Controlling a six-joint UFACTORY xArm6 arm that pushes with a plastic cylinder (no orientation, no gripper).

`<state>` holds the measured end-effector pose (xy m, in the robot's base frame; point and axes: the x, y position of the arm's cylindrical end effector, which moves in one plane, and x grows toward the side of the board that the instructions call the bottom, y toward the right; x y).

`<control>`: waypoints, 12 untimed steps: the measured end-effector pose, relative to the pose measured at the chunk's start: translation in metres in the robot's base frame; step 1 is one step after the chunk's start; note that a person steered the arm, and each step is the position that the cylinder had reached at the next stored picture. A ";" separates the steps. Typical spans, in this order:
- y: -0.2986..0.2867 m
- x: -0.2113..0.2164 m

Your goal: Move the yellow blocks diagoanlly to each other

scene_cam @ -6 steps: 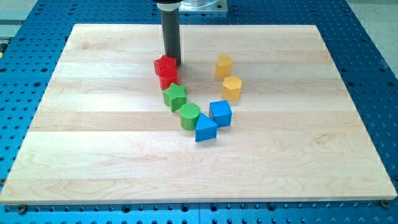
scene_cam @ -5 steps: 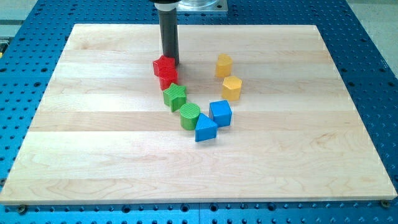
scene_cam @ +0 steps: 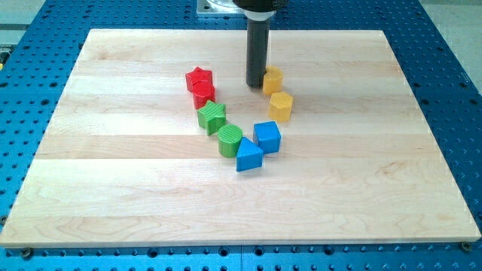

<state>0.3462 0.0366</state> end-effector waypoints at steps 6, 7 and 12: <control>0.023 0.035; 0.026 0.049; 0.060 -0.098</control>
<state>0.2485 0.0963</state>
